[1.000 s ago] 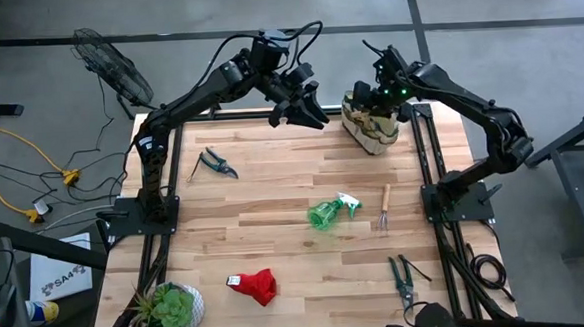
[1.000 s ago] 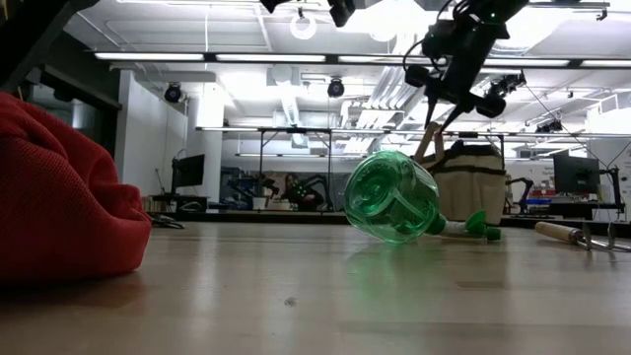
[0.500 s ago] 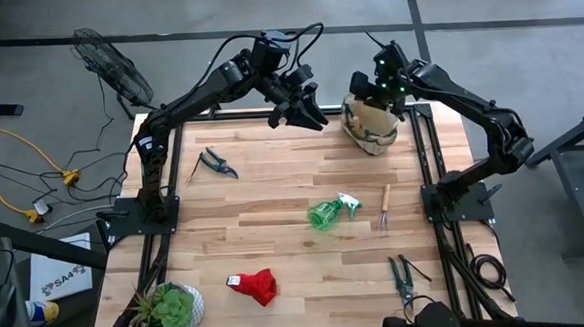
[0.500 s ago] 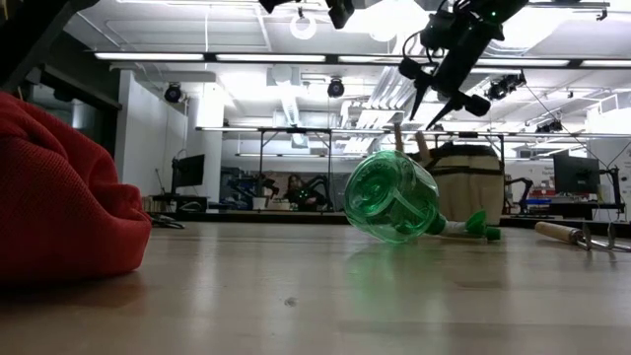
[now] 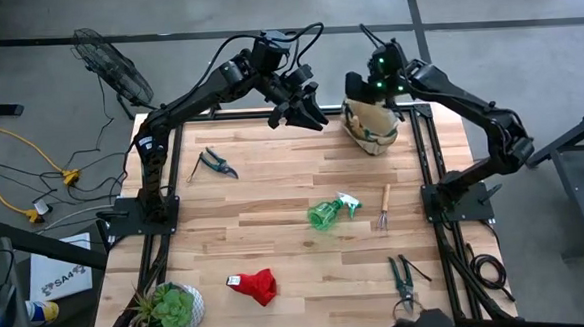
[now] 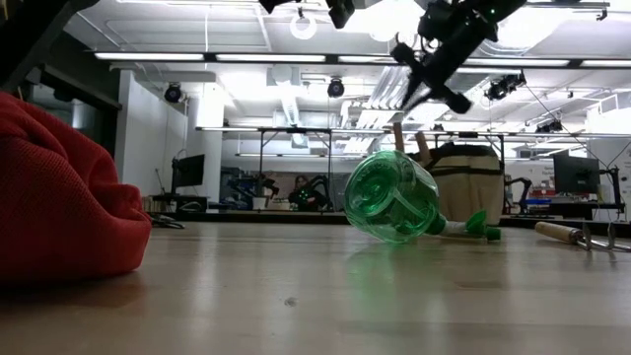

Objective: Pick & Place Garden tools in Gardening bag
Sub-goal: Put the gardening trowel into the gardening bag

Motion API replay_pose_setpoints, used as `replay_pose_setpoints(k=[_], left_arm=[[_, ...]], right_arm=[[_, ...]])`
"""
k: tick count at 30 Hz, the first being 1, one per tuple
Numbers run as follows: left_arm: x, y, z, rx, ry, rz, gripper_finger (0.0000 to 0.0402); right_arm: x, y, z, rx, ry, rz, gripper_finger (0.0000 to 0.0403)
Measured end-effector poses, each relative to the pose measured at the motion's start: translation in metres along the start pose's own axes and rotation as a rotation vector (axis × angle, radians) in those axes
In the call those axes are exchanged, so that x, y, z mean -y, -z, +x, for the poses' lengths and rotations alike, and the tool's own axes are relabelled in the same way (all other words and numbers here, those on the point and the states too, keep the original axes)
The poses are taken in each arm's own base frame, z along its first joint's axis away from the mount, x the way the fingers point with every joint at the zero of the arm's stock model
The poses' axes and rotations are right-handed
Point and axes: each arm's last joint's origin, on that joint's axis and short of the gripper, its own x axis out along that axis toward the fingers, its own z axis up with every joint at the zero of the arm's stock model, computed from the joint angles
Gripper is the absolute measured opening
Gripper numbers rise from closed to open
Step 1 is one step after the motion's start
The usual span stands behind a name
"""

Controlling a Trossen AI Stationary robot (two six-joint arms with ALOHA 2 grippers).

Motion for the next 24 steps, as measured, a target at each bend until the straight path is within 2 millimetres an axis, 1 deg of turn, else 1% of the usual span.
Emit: replay_pose_setpoints(k=[1,2,6,9,11,15,20,24], left_arm=[[0.000,0.000,0.000,0.000,0.000,0.000,0.0154],[0.000,0.000,0.000,0.000,0.000,0.000,0.0154],[0.000,0.000,0.000,0.000,0.000,0.001,0.0154],[0.000,0.000,0.000,0.000,0.001,0.000,0.0154],[0.000,0.000,0.000,0.000,0.001,0.000,0.0154],[0.000,0.000,0.000,0.000,0.001,0.000,0.0154],[0.000,0.000,0.000,0.000,0.001,0.000,0.0154],[0.000,0.000,0.000,0.000,0.002,0.000,0.0154]], right_arm=[[-0.005,0.001,0.001,-0.003,-0.041,-0.042,0.0016],[-0.011,0.003,0.002,-0.006,-0.080,-0.080,0.0011],[-0.030,0.016,0.005,-0.022,-0.180,-0.210,0.0003],[-0.039,0.031,0.008,-0.055,-0.198,-0.303,0.0003],[-0.042,0.042,0.011,-0.066,-0.148,-0.358,0.0003],[-0.047,0.061,0.013,0.000,-0.001,-0.437,0.0003],[-0.058,0.079,0.014,0.073,0.072,-0.527,0.0003],[-0.058,0.089,0.015,0.065,0.116,-0.552,0.0003]])
